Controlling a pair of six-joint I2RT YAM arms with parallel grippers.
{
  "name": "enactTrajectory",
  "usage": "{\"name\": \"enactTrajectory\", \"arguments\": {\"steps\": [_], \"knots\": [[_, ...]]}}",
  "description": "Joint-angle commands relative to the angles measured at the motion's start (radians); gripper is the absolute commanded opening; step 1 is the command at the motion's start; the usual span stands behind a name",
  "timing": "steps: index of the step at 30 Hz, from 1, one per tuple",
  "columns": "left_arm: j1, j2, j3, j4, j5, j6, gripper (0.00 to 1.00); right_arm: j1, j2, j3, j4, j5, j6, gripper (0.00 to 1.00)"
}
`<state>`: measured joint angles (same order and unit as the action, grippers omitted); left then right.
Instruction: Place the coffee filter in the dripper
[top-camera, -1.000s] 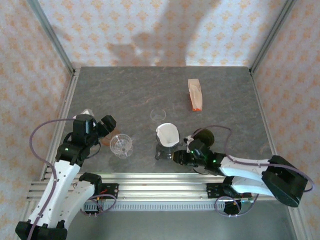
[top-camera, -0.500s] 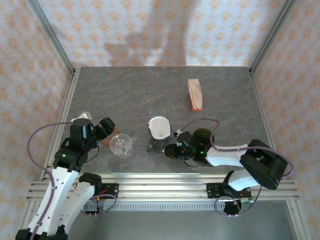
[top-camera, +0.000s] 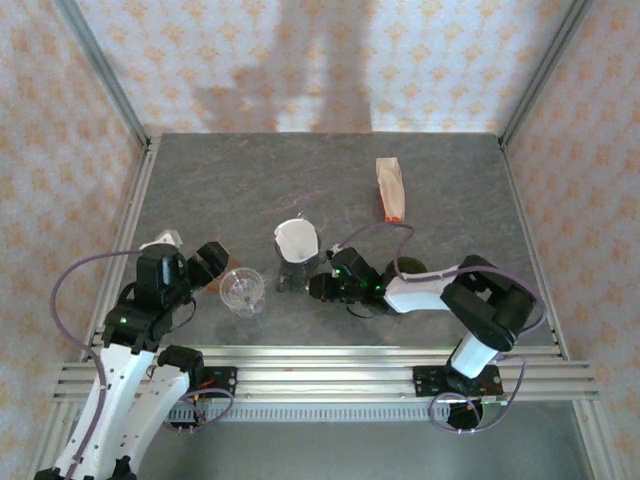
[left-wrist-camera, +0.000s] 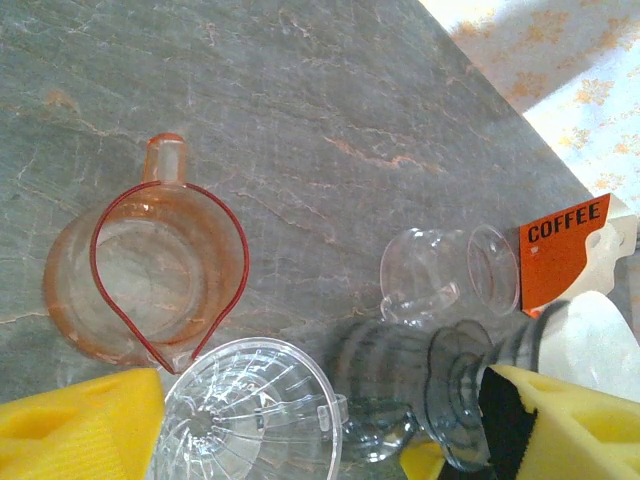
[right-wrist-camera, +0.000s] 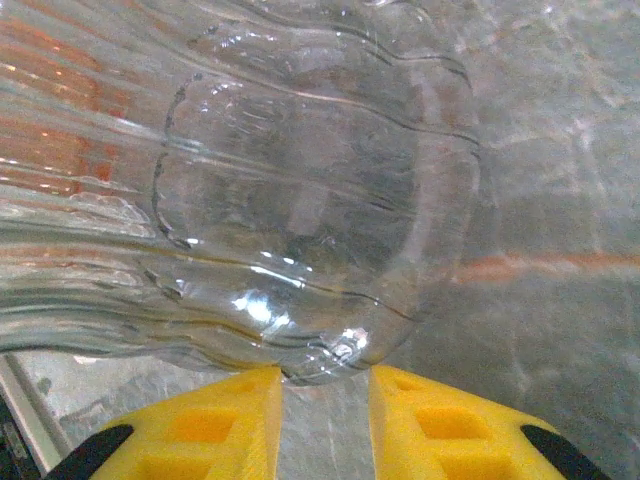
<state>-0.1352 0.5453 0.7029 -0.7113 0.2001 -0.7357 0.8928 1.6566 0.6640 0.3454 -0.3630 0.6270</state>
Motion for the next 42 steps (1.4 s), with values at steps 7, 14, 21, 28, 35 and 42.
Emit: {"name": "enactTrajectory", "arguments": {"steps": [7,14,21,28,35,42], "knots": [[0.008,-0.027,-0.017,-0.042,-0.009,-0.014,0.83,-0.018,0.147,0.182,0.012,0.056,0.003,0.29],[0.008,-0.08,-0.039,-0.069,-0.078,-0.051,0.8,-0.025,0.252,0.299,0.003,0.066,0.016,0.29],[0.008,-0.092,-0.064,-0.073,-0.092,-0.074,0.77,-0.028,0.319,0.382,0.016,0.065,0.045,0.3],[0.008,-0.103,-0.099,-0.072,-0.099,-0.084,0.7,-0.028,0.37,0.443,0.029,0.065,0.074,0.3],[0.008,-0.11,-0.136,-0.064,-0.092,-0.089,0.56,-0.028,0.415,0.503,0.026,0.064,0.1,0.3],[0.007,-0.114,-0.185,-0.047,-0.064,-0.092,0.51,-0.028,0.386,0.473,0.037,0.077,0.119,0.35]]}}
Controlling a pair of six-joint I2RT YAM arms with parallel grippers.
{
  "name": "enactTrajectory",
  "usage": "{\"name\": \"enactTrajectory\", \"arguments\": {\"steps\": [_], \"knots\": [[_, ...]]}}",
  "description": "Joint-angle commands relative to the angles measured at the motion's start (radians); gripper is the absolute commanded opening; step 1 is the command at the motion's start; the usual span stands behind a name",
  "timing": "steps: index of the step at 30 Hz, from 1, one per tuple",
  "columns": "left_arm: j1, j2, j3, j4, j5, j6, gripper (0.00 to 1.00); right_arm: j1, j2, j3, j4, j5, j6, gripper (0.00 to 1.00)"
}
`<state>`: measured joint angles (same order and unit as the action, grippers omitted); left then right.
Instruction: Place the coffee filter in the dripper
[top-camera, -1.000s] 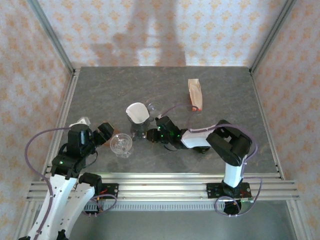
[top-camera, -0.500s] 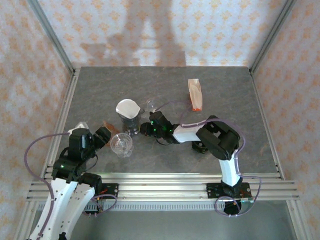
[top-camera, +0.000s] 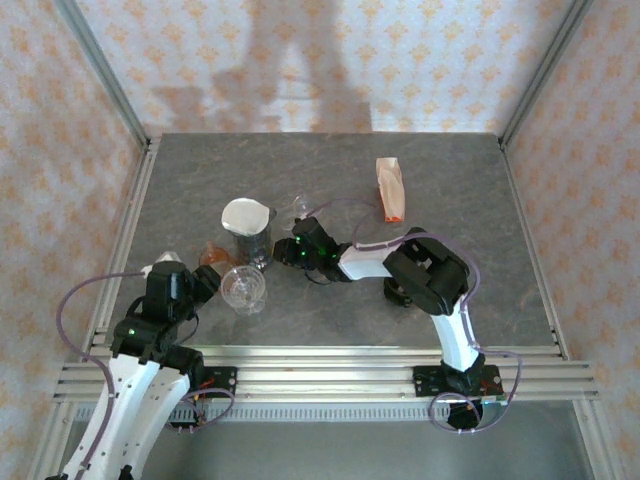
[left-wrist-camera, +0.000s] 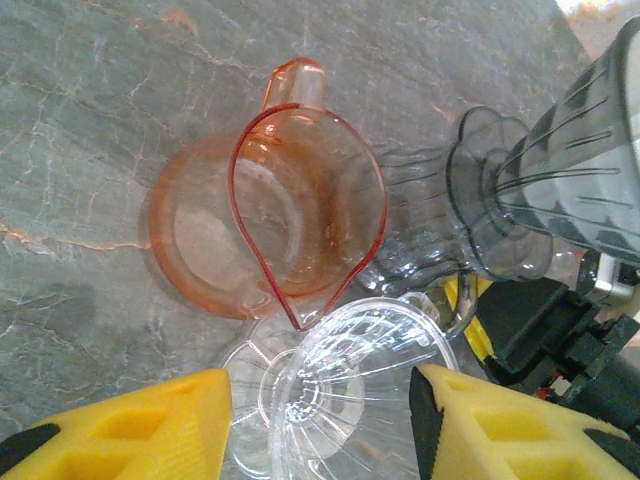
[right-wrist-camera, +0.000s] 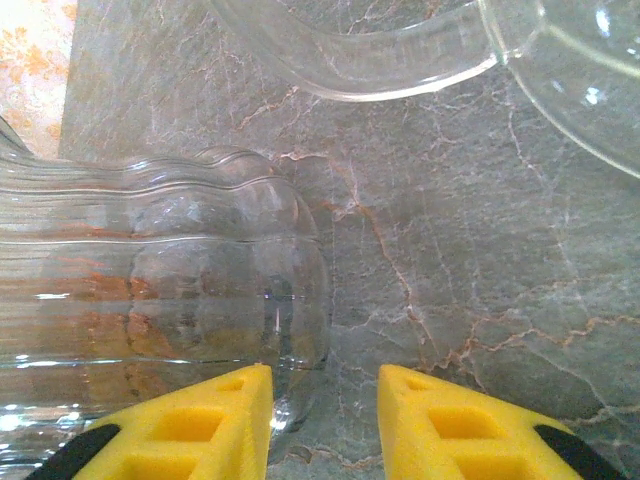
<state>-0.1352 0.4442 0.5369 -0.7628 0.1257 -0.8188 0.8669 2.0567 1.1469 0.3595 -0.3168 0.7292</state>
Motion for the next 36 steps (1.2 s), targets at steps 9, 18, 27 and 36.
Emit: {"name": "enactTrajectory", "arguments": {"steps": [9,18,27,36], "knots": [[0.008,0.015,-0.067,0.048,-0.003,0.001,0.51,0.025,-0.13,-0.129,0.024,0.076,0.032,0.41],[0.009,0.13,-0.068,0.211,-0.128,-0.011,0.5,0.094,-0.284,-0.244,0.01,0.085,0.012,0.42],[0.018,0.347,-0.058,0.301,-0.231,-0.005,0.41,0.131,-0.517,-0.359,-0.069,0.116,0.003,0.42],[0.032,0.427,-0.061,0.327,-0.278,0.007,0.28,0.138,-0.746,-0.466,-0.172,0.203,-0.007,0.43]]}}
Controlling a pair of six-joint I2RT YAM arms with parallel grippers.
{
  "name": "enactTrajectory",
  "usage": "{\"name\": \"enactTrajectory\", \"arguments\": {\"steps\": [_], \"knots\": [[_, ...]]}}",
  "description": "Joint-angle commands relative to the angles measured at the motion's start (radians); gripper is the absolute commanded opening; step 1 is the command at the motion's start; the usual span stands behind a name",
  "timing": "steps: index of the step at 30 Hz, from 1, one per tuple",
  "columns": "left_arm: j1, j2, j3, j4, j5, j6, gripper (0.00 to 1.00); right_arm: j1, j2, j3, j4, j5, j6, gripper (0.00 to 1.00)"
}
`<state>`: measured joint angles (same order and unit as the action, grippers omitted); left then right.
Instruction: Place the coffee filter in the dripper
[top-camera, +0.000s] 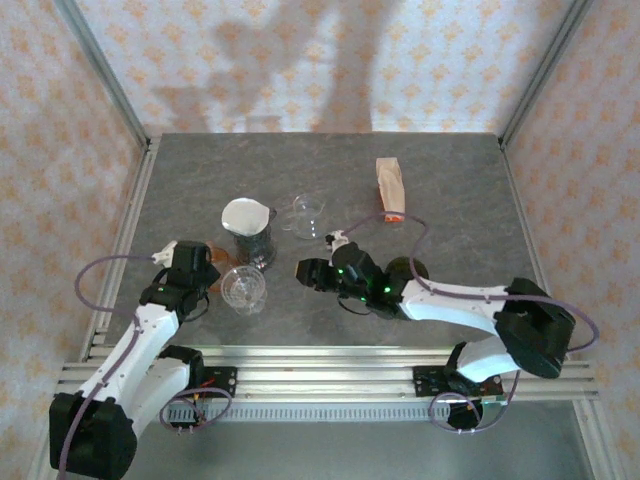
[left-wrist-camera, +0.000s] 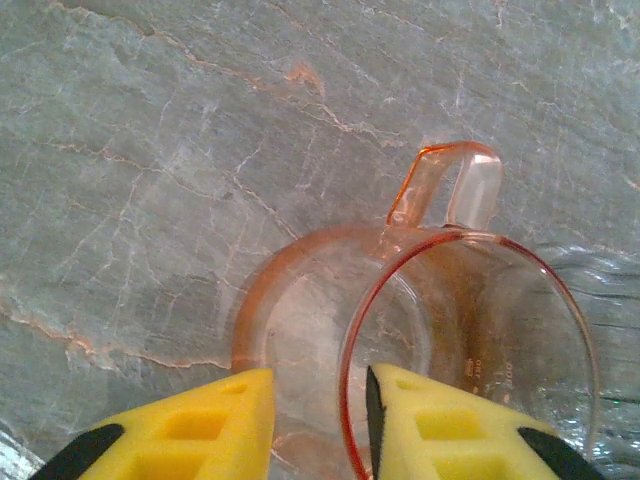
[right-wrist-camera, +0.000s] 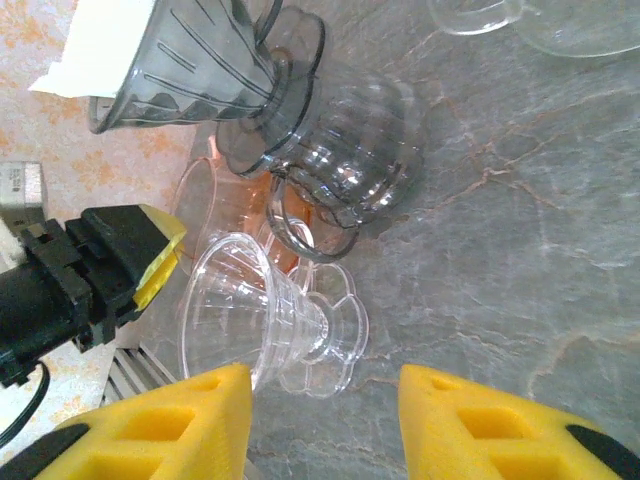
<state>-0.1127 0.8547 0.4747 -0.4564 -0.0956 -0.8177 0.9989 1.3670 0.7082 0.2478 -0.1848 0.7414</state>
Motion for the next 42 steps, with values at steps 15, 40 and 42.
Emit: {"name": "enactTrajectory", "arguments": {"steps": [15,40,42], "knots": [[0.032,-0.068,0.039,-0.068,-0.097,0.021,0.0,0.005,-0.254,-0.094,-0.189,0.216,-0.033,0.47],[-0.001,-0.408,0.22,-0.404,0.177,-0.025,0.0,-0.004,-0.436,-0.087,-0.411,0.438,-0.04,0.48],[-0.041,-0.424,0.226,-0.418,0.168,-0.038,0.0,-0.007,-0.439,-0.084,-0.424,0.444,-0.04,0.48]]}}
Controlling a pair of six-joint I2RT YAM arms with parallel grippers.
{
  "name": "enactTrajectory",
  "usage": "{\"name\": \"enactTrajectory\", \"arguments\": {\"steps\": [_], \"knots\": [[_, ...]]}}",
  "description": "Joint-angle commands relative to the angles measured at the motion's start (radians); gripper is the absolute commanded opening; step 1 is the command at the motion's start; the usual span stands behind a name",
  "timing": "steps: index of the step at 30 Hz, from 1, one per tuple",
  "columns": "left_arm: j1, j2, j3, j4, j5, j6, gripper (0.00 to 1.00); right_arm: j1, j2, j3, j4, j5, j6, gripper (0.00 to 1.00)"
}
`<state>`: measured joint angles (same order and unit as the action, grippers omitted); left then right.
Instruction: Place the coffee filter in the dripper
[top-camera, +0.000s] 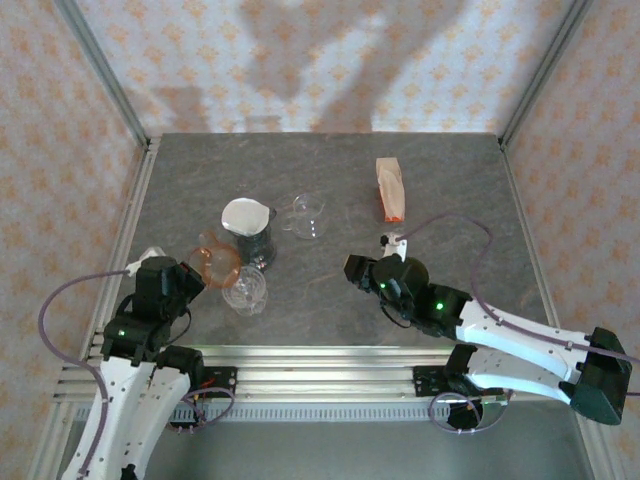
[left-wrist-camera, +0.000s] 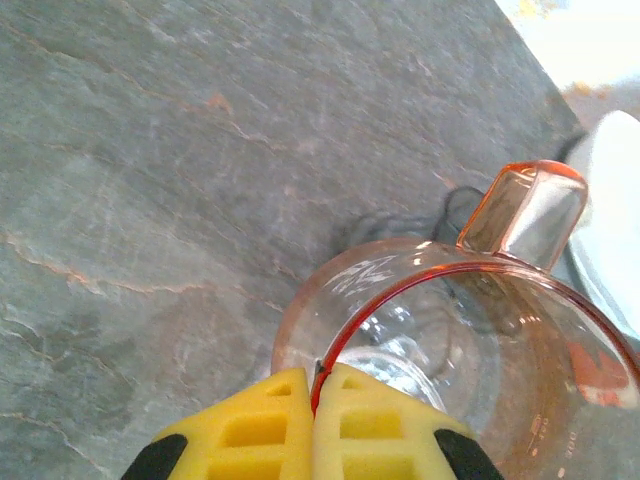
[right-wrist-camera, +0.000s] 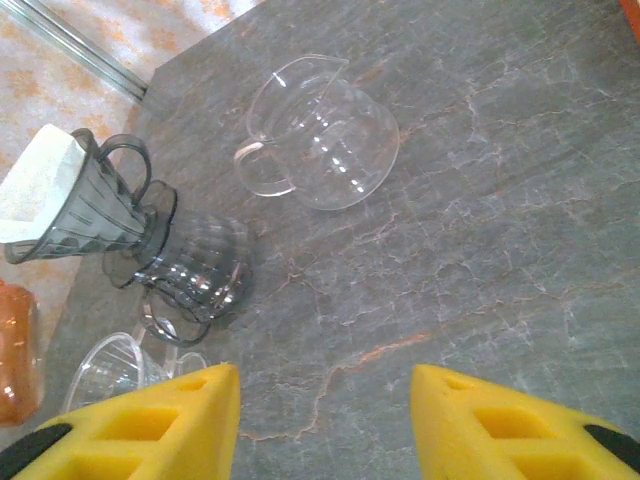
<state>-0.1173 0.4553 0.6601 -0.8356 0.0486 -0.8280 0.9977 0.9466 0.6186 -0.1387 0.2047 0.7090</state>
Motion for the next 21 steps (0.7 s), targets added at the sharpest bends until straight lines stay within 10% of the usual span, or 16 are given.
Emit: {"name": "enactTrajectory", "arguments": {"steps": [1,21], "knots": [[-0.065,-0.033,0.039,-0.04,0.014,-0.037,0.0,-0.008,-0.02,0.008,-0.048,0.06,-0.006,0.48],[-0.872,0.287,0.103,0.193,-0.44,-0.156,0.0,-0.08,-0.201,0.0,-0.348,0.241,0.036,0.5]]}}
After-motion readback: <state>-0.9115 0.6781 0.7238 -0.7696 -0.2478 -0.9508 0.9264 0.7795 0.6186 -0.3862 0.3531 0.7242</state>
